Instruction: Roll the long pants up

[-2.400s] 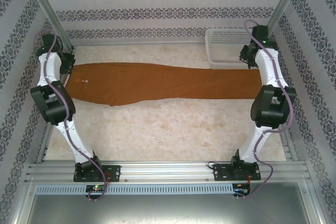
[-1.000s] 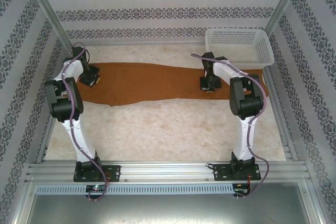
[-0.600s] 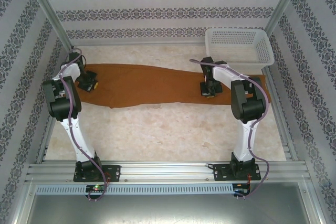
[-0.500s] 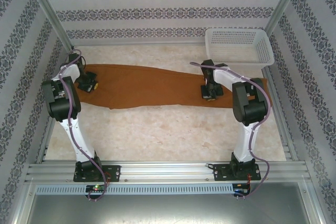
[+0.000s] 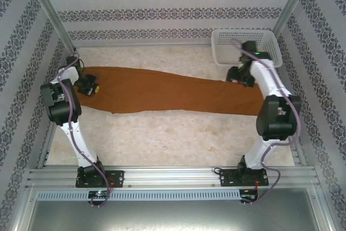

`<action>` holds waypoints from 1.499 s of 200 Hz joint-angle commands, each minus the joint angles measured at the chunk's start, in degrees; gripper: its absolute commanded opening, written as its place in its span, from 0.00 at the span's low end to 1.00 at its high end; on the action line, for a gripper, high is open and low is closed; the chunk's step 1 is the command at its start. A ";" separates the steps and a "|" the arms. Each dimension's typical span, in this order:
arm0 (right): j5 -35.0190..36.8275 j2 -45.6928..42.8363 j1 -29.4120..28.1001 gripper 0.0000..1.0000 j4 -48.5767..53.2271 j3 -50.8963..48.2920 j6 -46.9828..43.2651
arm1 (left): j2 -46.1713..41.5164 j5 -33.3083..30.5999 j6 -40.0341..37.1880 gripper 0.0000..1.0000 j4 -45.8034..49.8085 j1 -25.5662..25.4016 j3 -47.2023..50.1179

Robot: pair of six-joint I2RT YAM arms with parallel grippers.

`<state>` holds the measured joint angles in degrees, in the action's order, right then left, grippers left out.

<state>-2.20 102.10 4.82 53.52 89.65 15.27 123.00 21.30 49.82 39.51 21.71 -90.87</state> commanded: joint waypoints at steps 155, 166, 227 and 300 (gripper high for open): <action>-10.43 10.39 26.95 0.76 -1.53 -2.31 -9.78 | 1.91 -1.10 0.24 0.00 4.19 8.08 -4.59; -9.50 10.73 26.91 0.76 -2.15 -2.80 -10.24 | 1.44 -0.69 0.10 0.00 4.11 8.08 -4.76; -13.48 16.86 27.17 0.76 -3.04 -1.24 -17.46 | -0.24 2.74 0.51 0.00 1.28 8.08 -3.48; -23.80 20.27 31.35 0.76 -3.10 1.15 -23.39 | 0.37 3.43 0.10 0.00 1.01 8.26 -4.71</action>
<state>-22.48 120.77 34.83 50.85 88.47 -4.40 123.74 23.99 50.00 41.08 29.34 -94.32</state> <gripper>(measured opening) 0.761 0.046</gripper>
